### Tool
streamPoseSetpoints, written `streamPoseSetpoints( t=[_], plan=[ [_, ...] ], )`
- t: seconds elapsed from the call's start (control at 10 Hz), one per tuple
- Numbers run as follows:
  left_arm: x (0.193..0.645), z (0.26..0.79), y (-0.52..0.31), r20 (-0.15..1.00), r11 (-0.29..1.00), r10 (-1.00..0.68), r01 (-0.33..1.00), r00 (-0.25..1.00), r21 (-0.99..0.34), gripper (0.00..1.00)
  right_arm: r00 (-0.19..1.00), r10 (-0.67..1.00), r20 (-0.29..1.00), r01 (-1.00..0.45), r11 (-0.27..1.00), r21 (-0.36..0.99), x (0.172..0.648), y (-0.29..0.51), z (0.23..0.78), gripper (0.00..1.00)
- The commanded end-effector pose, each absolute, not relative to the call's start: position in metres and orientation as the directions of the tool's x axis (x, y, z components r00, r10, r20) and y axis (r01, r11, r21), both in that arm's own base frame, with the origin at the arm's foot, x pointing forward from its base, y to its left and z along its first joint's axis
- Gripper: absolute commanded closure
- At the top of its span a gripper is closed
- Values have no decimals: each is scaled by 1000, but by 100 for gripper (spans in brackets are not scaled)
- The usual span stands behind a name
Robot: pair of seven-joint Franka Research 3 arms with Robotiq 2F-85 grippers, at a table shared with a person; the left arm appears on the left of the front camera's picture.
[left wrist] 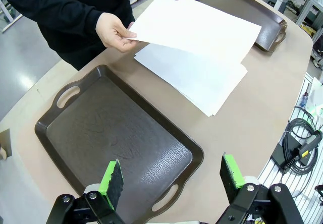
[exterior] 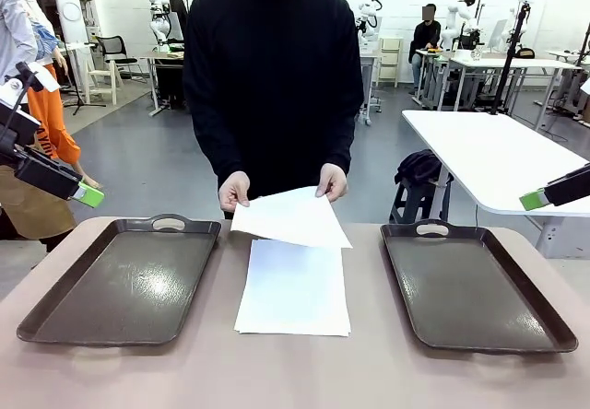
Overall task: Sort the A4 documents.
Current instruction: Receive the A4 Paper.
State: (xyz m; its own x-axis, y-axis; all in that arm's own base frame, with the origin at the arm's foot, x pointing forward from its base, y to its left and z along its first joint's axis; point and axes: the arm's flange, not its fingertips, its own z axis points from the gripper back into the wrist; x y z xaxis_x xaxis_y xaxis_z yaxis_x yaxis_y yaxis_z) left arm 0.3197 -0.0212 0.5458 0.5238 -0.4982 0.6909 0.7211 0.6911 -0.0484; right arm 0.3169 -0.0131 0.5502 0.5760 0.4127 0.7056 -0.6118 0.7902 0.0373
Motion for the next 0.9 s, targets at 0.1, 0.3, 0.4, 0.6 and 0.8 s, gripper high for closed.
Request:
streamPoseSetpoints(
  t=[0.1,0.3,0.4,0.6,0.8],
  plan=[
    [320,546,-22,694,686,-499,726,519,-50,0,580,408,705,-607,794,41,317,-13,550,0],
    [320,546,-22,694,686,-499,726,519,-50,0,580,408,705,-607,794,41,317,-13,550,0],
    [320,546,-22,694,686,-499,726,519,-50,0,580,408,705,-607,794,41,317,-13,550,0],
    [320,546,-22,694,686,-499,726,519,-50,0,580,408,705,-607,794,41,317,-13,550,0],
    [320,546,-22,694,686,-499,726,519,-50,0,580,408,705,-607,794,41,317,-13,550,0]
  ],
)
